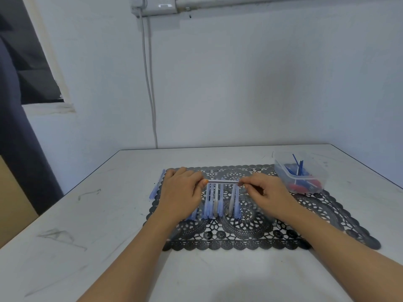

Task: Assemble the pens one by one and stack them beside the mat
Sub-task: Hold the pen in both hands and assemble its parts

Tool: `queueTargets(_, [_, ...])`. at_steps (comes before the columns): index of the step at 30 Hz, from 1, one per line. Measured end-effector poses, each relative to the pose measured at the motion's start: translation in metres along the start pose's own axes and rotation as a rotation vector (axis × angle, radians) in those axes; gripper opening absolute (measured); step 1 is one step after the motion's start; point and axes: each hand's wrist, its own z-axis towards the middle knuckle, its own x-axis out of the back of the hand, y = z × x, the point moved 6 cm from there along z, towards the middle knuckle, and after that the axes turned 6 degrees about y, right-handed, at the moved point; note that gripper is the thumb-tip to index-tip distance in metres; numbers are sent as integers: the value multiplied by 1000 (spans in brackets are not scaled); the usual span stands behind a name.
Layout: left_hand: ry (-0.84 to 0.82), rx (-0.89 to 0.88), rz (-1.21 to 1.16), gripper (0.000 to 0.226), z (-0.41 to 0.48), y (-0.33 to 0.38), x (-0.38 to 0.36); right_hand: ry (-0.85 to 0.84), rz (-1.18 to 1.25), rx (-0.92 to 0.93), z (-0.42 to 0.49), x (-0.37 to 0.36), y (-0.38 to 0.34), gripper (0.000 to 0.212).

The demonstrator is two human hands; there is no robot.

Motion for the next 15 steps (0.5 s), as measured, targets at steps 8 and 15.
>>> queueTargets(8, [-7,27,-74,35,1,1,1,71,54,-25,1,4,3,23])
queueTargets(15, [-3,19,-107,29,-1,2,1,215,150,-81,4,19,7,32])
